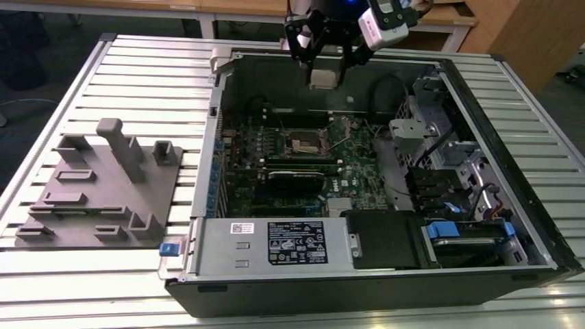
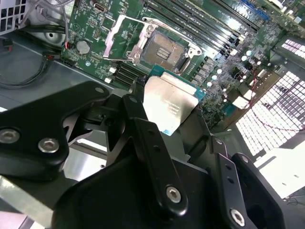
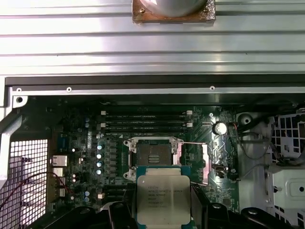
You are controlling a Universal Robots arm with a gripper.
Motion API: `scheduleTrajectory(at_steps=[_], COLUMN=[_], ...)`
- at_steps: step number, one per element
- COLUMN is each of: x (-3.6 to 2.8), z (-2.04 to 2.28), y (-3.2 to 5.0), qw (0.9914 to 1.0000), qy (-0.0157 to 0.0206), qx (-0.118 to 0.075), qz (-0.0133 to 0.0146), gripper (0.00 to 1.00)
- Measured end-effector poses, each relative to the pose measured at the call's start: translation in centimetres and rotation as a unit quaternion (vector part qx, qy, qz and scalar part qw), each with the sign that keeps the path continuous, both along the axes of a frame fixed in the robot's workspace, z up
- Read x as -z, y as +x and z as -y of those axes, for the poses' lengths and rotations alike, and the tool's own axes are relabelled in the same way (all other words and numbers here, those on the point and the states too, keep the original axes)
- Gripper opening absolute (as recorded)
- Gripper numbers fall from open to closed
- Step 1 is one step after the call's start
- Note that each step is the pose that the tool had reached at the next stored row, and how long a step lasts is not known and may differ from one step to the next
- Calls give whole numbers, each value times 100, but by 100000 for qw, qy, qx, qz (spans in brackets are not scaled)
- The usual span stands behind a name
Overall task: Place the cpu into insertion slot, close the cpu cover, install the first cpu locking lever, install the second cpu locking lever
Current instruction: 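Place the cpu into insertion slot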
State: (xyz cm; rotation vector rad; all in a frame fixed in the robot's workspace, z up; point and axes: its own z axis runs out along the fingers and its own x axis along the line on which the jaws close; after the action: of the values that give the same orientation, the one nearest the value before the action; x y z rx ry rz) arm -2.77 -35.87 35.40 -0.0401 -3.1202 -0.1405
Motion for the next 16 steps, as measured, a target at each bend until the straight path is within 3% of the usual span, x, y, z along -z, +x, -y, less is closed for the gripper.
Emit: scheduleTrajectory(at_steps=[16], x=[34], z=[0], y=[-1], qw=[100000], qy=[-15], qx=[-5], qz=[-4], gripper=[54])
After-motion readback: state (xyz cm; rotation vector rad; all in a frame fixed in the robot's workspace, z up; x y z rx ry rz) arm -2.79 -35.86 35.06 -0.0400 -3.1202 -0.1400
